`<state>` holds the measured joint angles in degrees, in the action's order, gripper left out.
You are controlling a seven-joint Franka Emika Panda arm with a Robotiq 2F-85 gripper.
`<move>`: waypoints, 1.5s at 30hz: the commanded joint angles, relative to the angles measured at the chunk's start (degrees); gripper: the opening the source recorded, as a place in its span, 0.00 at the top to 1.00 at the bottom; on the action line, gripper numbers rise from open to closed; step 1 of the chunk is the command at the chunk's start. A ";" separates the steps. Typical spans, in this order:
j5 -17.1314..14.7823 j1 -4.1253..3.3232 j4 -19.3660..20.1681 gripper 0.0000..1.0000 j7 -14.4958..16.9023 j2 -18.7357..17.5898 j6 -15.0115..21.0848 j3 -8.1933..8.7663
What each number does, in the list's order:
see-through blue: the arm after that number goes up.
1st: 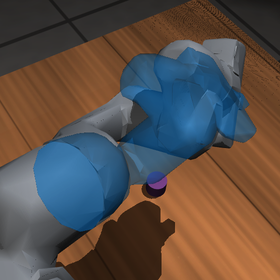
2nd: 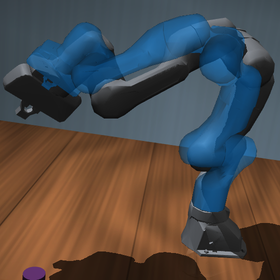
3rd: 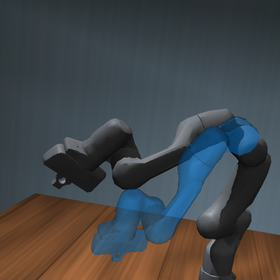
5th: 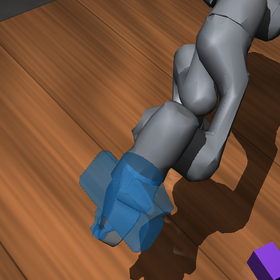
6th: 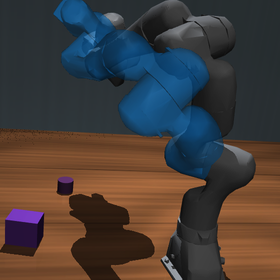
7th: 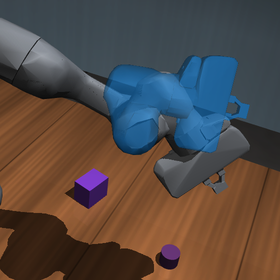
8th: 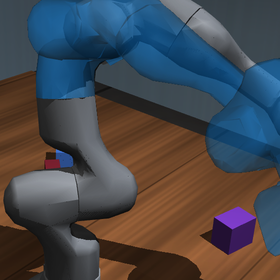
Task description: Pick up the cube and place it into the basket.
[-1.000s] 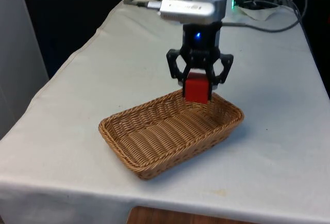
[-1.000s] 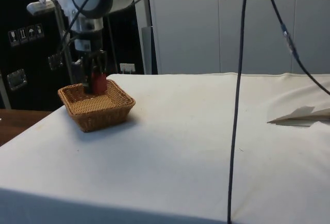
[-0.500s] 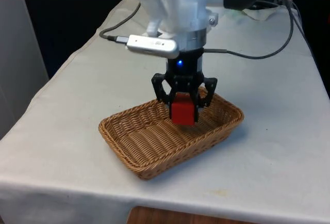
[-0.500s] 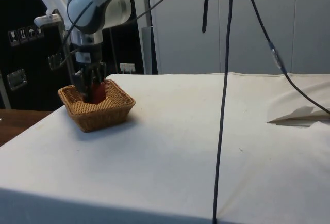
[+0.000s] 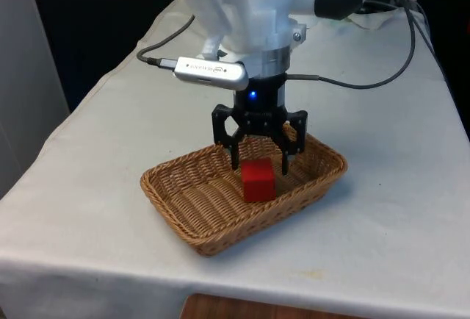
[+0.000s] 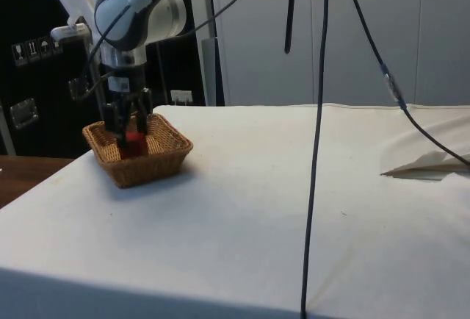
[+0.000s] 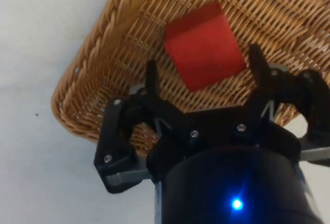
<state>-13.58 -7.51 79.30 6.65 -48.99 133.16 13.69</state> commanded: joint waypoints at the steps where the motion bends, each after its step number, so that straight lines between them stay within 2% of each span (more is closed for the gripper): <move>1: -0.17 0.23 -0.63 0.30 0.11 -0.34 -0.63 -0.17; 3: -0.17 0.23 -0.69 0.11 0.11 -0.40 -0.63 -0.17; 4: 0.00 0.00 -0.06 0.03 0.00 -0.06 0.00 0.06; 6: -0.17 0.23 -0.69 0.00 0.11 -0.46 -0.63 -0.17; 11: -0.17 0.23 -0.80 0.00 0.11 -0.52 -0.69 -0.11; 12: 0.00 0.00 -0.17 0.00 0.00 -0.17 0.00 0.06; 13: 0.00 0.06 -0.74 0.00 -0.06 -0.11 -0.92 0.06; 20: 0.74 -1.03 -1.55 0.00 -0.74 1.83 -3.32 1.03; 21: 0.80 -1.09 -1.55 0.00 -0.80 2.12 -3.55 1.09; 22: 0.46 -0.74 -1.78 0.00 -0.34 1.78 -3.32 0.74; 23: 0.86 -1.20 -1.55 0.00 -0.86 2.29 -3.72 1.15; 28: 1.32 -1.89 -1.78 0.00 -1.03 3.95 -5.33 1.66; 29: 1.43 -1.95 -1.78 0.00 -1.09 4.24 -5.61 1.72; 30: 1.03 -1.60 -1.89 0.00 -0.63 3.95 -5.10 1.32; 31: 1.60 -1.95 -1.83 0.00 -1.15 4.53 -5.90 1.72; 39: 2.01 -2.01 -1.20 0.00 -0.34 7.85 -8.48 2.41; 40: 1.72 -1.89 -1.89 0.00 -0.46 6.93 -8.37 2.18; 41: 1.95 -2.01 -0.86 0.00 0.00 8.59 -8.94 2.64; 45: 1.95 -2.06 0.11 0.00 0.69 10.54 -9.80 3.04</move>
<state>-11.86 -9.40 78.61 7.28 -39.30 123.07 16.56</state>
